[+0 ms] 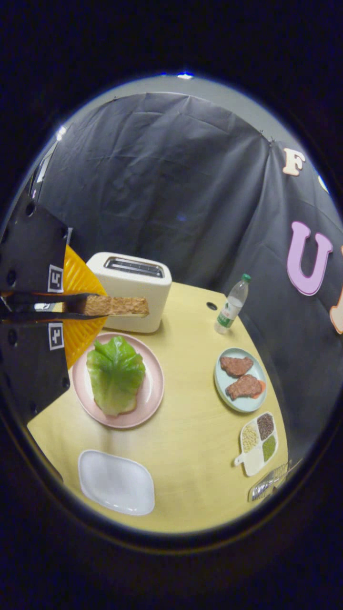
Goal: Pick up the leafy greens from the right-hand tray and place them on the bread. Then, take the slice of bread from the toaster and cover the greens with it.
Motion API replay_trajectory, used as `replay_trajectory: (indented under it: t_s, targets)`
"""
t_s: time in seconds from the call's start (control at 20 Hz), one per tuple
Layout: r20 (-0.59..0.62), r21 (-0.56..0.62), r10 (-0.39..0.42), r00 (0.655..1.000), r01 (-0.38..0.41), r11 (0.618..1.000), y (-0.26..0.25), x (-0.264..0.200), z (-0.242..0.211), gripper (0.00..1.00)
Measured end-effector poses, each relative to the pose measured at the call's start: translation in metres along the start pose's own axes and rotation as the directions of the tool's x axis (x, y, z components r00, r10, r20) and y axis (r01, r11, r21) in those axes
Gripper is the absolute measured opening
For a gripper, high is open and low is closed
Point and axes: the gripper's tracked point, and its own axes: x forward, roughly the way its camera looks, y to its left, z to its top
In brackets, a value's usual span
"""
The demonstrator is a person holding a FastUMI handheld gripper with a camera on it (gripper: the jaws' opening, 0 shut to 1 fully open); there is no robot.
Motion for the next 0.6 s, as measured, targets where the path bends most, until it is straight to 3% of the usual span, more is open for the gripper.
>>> replay_trajectory:
  t_s: [0.3, 0.6]
  targets:
    - [-0.052, 0.031, 0.004, 0.999, -0.003, 1.000, -0.049, 0.052, -0.013, 0.09]
    - [-0.090, -0.019, -0.155, 0.984, 0.153, 0.988, -0.104, 0.064, -0.024, 0.10]
